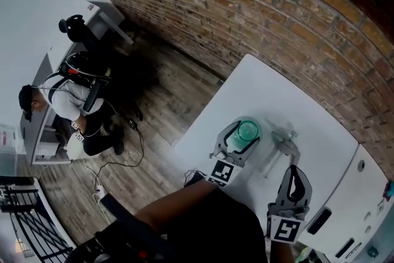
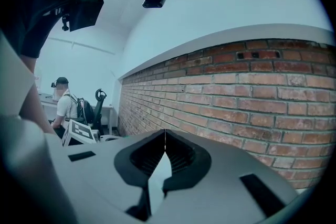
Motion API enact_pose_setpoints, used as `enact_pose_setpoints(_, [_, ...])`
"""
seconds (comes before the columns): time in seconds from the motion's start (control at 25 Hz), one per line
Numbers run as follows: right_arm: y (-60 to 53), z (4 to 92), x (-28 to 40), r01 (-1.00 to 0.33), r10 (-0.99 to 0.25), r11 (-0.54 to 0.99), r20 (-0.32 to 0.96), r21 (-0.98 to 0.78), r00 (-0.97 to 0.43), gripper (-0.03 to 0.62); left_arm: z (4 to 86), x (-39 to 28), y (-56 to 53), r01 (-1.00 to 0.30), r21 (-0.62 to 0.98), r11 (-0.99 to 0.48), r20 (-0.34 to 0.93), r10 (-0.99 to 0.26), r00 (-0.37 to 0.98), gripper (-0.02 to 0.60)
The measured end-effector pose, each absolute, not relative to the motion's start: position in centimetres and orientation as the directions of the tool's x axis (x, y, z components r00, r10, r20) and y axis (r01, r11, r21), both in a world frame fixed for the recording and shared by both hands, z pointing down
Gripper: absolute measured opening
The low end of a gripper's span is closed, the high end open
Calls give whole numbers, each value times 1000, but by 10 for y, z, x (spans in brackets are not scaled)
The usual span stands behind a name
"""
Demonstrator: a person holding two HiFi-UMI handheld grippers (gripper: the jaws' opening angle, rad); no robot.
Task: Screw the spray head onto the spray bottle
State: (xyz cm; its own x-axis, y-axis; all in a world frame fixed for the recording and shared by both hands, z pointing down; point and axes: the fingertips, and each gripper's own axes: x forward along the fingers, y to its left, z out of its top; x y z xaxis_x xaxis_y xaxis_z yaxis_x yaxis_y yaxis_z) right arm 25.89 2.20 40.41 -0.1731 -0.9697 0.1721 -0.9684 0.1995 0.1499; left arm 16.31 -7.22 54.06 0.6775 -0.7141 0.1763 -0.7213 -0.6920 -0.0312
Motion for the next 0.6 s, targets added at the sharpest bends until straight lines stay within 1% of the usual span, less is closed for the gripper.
enact_pose_setpoints(0.16, [18, 405, 244, -966, -965, 228, 164, 123, -207, 8, 539, 155, -72, -736, -34, -676, 175, -729, 662, 302])
enact_pose_setpoints(0.6, [19, 420, 258, -972, -964, 213, 184, 95, -193, 8, 536, 160, -77, -736, -38, -676, 164, -731, 662, 304])
